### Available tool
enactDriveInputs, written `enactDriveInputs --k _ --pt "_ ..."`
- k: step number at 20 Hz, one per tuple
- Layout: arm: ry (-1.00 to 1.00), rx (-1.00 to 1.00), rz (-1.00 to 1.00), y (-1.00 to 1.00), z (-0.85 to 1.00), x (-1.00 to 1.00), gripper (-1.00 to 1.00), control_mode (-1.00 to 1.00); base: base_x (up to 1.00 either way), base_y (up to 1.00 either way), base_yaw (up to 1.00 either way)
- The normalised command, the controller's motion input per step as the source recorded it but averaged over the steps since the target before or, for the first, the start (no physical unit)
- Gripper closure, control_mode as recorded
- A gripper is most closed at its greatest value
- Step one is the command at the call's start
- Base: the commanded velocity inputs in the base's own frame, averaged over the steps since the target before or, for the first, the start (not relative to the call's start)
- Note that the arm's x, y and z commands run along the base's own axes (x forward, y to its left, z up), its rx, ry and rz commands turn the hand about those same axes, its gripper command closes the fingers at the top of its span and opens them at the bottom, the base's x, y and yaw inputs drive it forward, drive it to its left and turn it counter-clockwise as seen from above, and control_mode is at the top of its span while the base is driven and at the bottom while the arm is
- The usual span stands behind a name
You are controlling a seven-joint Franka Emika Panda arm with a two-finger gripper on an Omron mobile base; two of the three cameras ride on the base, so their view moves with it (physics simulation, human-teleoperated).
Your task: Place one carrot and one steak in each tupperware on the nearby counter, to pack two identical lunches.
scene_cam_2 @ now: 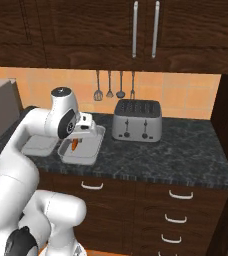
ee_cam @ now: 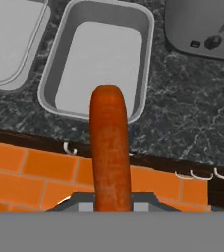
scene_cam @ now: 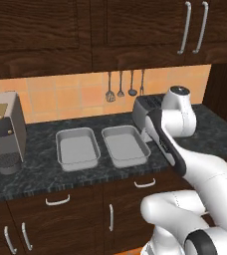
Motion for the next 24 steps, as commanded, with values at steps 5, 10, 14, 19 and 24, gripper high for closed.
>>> enactDriveInputs --k 5,10,14,19,24 --pt "0.1 0.01 -0.01 0.07 -0.54 1.0 1.0 -1.0 0.0 0.0 0.0" --pt "0.36 0.0 -0.02 0.01 -0.15 0.96 1.0 -1.0 0.0 0.0 0.0" --pt "0.17 0.0 0.0 0.0 -0.11 0.07 1.0 -1.0 0.0 0.0 0.0" --pt "-0.08 0.0 0.0 0.06 -0.65 0.24 1.0 -1.0 0.0 0.0 0.0" --pt "-0.03 0.0 -0.01 0.22 -0.31 0.55 1.0 -1.0 0.0 0.0 0.0"
